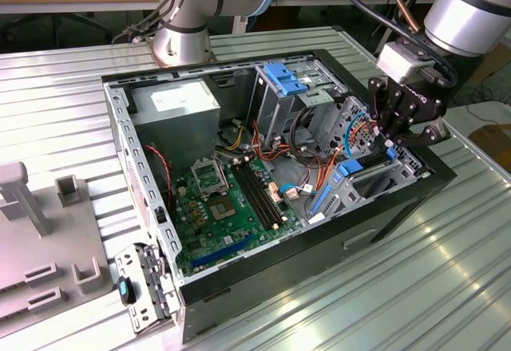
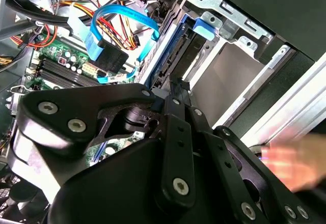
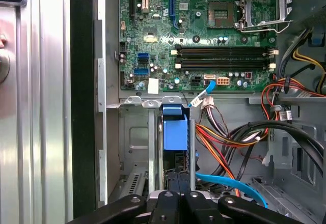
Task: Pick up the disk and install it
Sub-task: 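Insert the first disk wire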
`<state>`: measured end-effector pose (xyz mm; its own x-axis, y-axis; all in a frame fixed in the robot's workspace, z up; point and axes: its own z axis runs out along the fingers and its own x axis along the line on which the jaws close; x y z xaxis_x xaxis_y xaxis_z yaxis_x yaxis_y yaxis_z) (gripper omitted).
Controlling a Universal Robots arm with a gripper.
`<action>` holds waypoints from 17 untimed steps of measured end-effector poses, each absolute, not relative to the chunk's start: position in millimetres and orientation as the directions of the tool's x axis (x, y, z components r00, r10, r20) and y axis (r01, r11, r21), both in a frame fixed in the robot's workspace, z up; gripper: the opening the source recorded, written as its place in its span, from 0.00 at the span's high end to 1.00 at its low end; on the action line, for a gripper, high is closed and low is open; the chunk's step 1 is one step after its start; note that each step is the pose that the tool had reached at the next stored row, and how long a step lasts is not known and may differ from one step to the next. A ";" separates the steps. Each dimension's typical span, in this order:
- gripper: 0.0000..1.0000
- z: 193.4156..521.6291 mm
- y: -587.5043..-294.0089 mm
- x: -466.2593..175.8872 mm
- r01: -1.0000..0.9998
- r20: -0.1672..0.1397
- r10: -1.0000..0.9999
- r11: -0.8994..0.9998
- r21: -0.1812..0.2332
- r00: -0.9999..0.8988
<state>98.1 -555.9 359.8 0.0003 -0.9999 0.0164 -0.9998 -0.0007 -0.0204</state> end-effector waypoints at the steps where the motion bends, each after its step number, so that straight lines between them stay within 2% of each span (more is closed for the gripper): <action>1: 0.89 359.8 -555.9 98.1 -1.000 0.016 -1.000 -0.001 -0.020 0.000; 17: 0.89 363.4 -555.9 98.2 -0.999 0.016 -0.999 -0.033 -0.021 0.033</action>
